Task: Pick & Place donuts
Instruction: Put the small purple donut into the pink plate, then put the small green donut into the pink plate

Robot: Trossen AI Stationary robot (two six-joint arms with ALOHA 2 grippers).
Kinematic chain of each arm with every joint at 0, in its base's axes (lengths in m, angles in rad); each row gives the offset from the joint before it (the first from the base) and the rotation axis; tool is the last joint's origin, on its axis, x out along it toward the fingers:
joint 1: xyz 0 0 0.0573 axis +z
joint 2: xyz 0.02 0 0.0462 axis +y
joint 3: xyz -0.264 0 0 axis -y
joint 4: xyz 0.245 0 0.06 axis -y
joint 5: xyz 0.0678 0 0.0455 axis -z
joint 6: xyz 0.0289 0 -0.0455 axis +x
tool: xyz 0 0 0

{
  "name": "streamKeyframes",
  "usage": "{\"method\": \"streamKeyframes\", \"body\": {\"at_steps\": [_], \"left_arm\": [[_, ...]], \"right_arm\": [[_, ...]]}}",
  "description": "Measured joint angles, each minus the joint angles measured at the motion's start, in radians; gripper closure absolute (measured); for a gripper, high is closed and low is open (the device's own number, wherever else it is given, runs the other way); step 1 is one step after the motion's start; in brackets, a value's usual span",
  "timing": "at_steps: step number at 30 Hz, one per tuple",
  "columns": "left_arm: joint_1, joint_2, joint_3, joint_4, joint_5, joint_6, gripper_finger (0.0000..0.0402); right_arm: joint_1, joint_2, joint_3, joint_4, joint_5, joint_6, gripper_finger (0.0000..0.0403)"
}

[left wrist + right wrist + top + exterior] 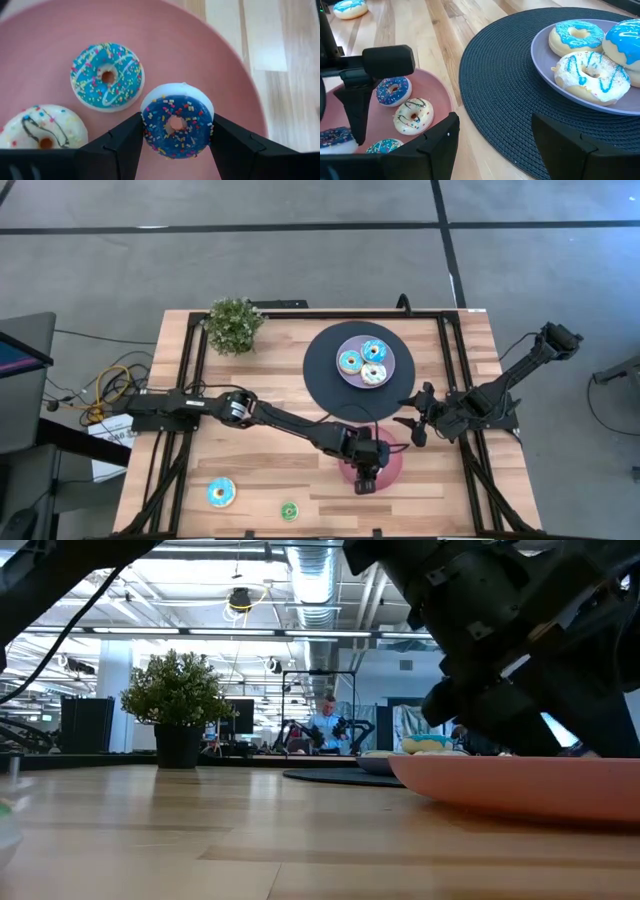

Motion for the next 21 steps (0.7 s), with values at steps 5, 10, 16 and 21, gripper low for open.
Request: {"method": "streamKeyframes", "body": {"at_steps": [5,10,16,21], "left_arm": [[0.000,0.000,0.000,0.006,0.002,0.009,0.0197],[0.000,0.000,0.000,0.004,0.012,0.011,0.0168],[0.003,0.000,0.000,-0.001,0.012,0.011,0.0124],[0.021,-0.020,-0.001,-0.033,0.046,0.007,0.0109]], "right_arm": [[0.000,0.000,0.000,0.000,0.000,0.000,0.0163],[0.000,0.000,0.000,0.000,0.000,0.000,0.0163],[0.000,0.000,0.000,0.000,0.000,0.000,0.0163],[0.000,0.000,0.000,0.000,0.000,0.000,0.0163]]}}
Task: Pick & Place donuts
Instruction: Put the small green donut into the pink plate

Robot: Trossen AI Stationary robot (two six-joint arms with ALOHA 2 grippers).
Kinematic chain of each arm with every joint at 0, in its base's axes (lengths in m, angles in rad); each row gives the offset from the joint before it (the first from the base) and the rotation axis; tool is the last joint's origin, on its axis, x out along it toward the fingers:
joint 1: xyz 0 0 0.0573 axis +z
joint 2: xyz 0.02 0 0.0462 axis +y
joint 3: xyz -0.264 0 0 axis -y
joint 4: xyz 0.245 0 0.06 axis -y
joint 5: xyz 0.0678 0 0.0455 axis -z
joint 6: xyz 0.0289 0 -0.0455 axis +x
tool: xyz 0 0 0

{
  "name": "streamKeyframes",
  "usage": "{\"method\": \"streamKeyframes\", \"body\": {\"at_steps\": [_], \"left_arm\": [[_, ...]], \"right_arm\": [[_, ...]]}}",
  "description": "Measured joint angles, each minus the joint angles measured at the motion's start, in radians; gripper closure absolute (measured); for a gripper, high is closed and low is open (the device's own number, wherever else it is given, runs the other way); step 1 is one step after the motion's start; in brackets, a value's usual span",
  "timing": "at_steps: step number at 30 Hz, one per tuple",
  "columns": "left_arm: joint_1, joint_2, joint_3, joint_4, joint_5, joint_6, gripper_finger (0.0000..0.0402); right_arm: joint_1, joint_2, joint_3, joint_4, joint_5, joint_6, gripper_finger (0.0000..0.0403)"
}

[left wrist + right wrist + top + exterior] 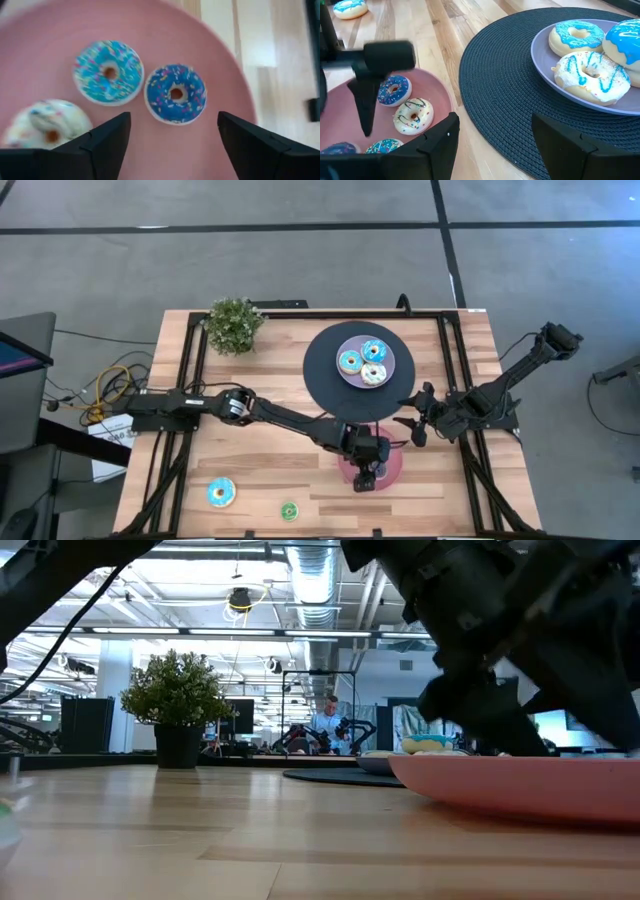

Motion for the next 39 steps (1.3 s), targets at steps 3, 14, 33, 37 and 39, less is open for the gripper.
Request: {"method": "streamKeyframes", "body": {"at_steps": [3,14,33,37,39], "left_arm": [[0.012,-0.037,0.000,-0.016,0.002,0.018,0.0112],[0.009,-0.208,0.001,-0.298,-0.242,0.232,0.0242],[-0.210,-0.593,-0.487,-0.558,-0.567,-0.073,0.0400],[-0.271,-0.771,-0.782,-0.274,-0.533,-0.142,0.0401],[-0.308,-0.852,-0.912,-0.124,-0.524,-0.150,0.0401]], "right_arm": [[0.000,0.000,0.000,0.000,-0.001,0.000,0.0163],[0.000,0.000,0.000,0.000,-0.002,0.000,0.0163],[0.000,0.000,0.000,0.000,-0.004,0.044,0.0163],[0.000,0.000,0.000,0.000,-0.004,0.044,0.0163],[0.000,0.000,0.000,0.000,-0.004,0.044,0.0163]]}}
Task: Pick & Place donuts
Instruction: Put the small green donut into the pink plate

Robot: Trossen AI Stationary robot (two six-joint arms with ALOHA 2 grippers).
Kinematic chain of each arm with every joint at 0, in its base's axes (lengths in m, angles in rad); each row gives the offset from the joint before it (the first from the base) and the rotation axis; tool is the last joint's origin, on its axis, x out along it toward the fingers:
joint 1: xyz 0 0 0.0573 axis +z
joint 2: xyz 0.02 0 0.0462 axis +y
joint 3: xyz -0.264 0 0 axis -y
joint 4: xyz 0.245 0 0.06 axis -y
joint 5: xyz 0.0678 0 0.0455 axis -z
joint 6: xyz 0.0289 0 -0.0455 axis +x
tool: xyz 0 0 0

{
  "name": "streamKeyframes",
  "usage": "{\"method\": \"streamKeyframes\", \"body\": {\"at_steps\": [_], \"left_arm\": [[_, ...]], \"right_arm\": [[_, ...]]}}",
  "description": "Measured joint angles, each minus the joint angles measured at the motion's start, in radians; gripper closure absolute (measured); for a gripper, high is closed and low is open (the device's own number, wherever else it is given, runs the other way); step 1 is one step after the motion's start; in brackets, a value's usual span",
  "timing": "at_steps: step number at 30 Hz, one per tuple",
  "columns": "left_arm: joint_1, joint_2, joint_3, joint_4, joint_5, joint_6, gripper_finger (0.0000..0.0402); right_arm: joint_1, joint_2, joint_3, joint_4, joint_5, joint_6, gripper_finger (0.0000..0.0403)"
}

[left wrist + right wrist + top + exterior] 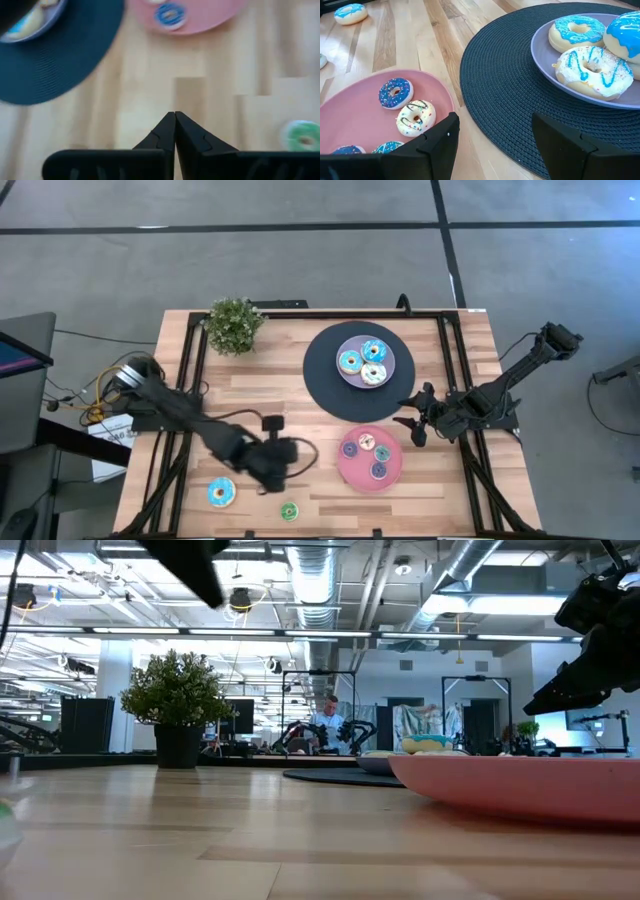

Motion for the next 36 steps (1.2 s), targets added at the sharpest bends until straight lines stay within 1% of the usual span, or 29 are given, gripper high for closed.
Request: {"method": "streamKeyframes", "body": {"at_steps": [4,7,10,12,15,20,22,24,25,27,28,29,30,31,32,36], "left_arm": [[-0.058,-0.117,-0.186,0.277,-0.005,0.021,0.0401],[-0.072,-0.143,-0.266,0.421,-0.011,0.018,0.0401],[-0.071,-0.138,-0.304,0.499,-0.026,0.073,0.0396],[-0.061,-0.121,-0.305,0.509,-0.038,0.079,0.0384],[-0.052,-0.098,-0.309,0.501,-0.053,0.088,0.0350],[-0.046,-0.078,-0.308,0.513,-0.050,0.082,0.0271],[-0.043,-0.078,-0.308,0.518,-0.053,0.069,0.0242],[-0.041,-0.078,-0.308,0.518,-0.054,0.070,0.0218],[-0.040,-0.078,-0.308,0.519,-0.054,0.076,0.0208],[-0.039,-0.078,-0.308,0.526,-0.058,0.095,0.0194],[-0.039,-0.078,-0.308,0.526,-0.058,0.106,0.0189],[-0.037,-0.078,-0.308,0.525,-0.058,0.113,0.0185],[-0.036,-0.078,-0.308,0.526,-0.057,0.117,0.0183],[-0.033,-0.078,-0.308,0.526,-0.057,0.117,0.0183],[-0.030,-0.078,-0.308,0.526,-0.057,0.118,0.0183],[-0.015,-0.078,-0.308,0.528,-0.050,0.113,0.0184]], "right_arm": [[0.000,0.000,0.000,0.000,0.003,0.000,0.0163],[0.000,0.000,0.000,0.000,0.004,0.000,0.0163],[0.000,0.000,0.000,0.000,0.004,0.000,0.0163],[0.000,0.000,0.000,0.000,0.006,0.000,0.0163],[0.000,0.000,0.000,0.000,0.028,-0.001,0.0163],[-0.005,0.000,0.000,0.000,0.108,-0.018,0.0163],[-0.026,0.000,0.000,-0.007,0.099,-0.018,0.0171],[-0.061,0.000,0.000,-0.008,0.066,-0.018,0.0197],[-0.085,0.000,0.000,-0.007,0.042,-0.018,0.0219],[-0.135,0.000,0.000,-0.008,-0.008,-0.020,0.0277],[-0.162,0.000,0.000,-0.007,-0.024,-0.027,0.0315],[-0.186,0.000,0.000,-0.007,-0.037,-0.060,0.0353],[-0.211,0.000,0.000,0.001,-0.060,-0.118,0.0377],[-0.236,0.000,-0.001,0.023,-0.086,-0.172,0.0386],[-0.260,0.000,-0.001,0.056,-0.120,-0.226,0.0387],[-0.343,-0.006,-0.018,0.208,-0.297,-0.412,0.0399]]}}
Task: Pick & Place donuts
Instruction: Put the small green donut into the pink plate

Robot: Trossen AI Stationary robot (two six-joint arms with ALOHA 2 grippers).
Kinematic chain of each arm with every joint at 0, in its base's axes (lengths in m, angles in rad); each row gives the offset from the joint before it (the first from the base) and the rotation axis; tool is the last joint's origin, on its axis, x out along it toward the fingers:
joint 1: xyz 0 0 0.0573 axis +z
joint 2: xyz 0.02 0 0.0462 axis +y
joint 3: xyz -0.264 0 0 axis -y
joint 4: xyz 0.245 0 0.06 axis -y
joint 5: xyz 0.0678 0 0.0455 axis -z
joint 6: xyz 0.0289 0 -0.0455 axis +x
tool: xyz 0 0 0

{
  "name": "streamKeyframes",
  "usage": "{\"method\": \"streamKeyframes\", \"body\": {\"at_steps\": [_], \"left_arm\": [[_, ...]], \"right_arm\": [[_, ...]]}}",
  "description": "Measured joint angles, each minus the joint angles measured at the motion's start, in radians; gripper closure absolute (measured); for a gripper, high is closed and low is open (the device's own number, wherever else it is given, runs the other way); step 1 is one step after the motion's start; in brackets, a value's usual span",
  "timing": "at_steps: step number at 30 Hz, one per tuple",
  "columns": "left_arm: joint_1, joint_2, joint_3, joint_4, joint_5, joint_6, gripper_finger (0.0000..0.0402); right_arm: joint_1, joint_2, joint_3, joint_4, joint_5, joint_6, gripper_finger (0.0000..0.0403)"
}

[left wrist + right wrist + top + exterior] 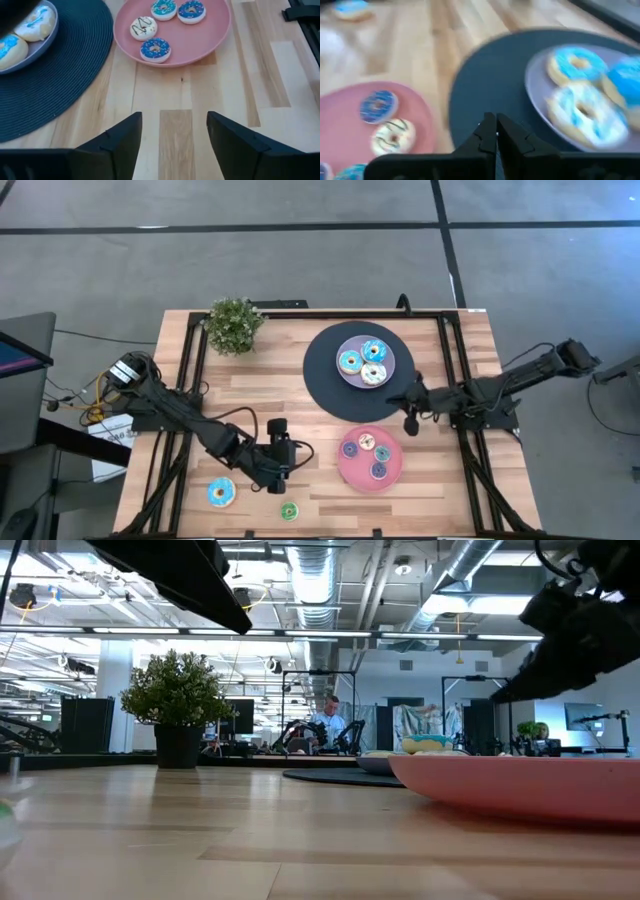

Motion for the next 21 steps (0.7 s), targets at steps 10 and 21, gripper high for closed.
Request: {"method": "streamKeyframes", "body": {"at_steps": [10,21], "left_arm": [[0.006,0.000,0.001,0.002,0.009,-0.006,0.0187],[0.007,0.000,0.001,0.005,0.011,-0.065,0.0188]], "right_arm": [[-0.184,-0.221,-0.180,0.235,-0.230,-0.104,0.0402],[-0.261,-0.555,-0.181,0.070,-0.361,-0.152,0.0403]]}}
